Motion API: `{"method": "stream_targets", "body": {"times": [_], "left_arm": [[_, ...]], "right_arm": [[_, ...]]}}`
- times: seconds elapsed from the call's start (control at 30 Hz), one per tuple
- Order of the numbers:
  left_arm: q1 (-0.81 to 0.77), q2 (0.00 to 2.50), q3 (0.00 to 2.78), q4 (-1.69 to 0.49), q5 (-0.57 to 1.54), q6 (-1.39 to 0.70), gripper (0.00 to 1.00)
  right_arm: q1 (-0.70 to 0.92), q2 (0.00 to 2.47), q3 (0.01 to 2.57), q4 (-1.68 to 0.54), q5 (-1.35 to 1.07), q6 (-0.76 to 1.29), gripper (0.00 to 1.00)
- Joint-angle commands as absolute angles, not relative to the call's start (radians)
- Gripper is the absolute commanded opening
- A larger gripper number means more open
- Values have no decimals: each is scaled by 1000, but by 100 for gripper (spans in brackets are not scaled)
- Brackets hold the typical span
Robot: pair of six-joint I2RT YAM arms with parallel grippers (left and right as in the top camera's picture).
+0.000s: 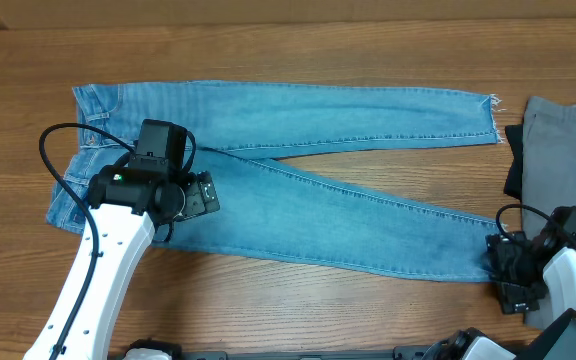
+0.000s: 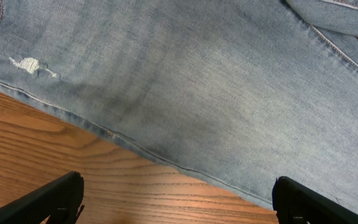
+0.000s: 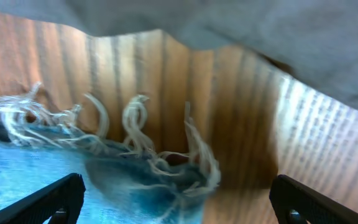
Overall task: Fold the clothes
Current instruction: 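Close both grippers on the lower waist corner and lower leg hem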
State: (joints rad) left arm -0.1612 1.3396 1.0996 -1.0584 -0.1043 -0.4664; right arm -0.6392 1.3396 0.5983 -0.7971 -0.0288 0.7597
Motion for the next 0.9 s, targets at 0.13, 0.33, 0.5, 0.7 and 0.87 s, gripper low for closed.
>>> {"method": "stream_targets", "body": {"times": [0.13, 0.33, 0.5, 0.7, 0.87], "left_arm": [[-156, 1341, 1096, -1043, -94, -480, 100], [-156, 1341, 1096, -1043, -95, -479, 100], [-156, 1341, 1096, -1044, -95, -479, 100], [-156, 1341, 1096, -1043, -95, -479, 100], [-156, 1341, 1096, -1044, -94, -480, 100]], "right_arm": [[-636, 1326, 558, -759, -122, 786, 100], [-636, 1326, 500, -693, -123, 791, 99], [-636, 1326, 464, -672, -137, 816, 95], [-636, 1326, 444, -667, -152, 817, 90], [-636, 1326, 445, -684, -176, 816, 82]]}}
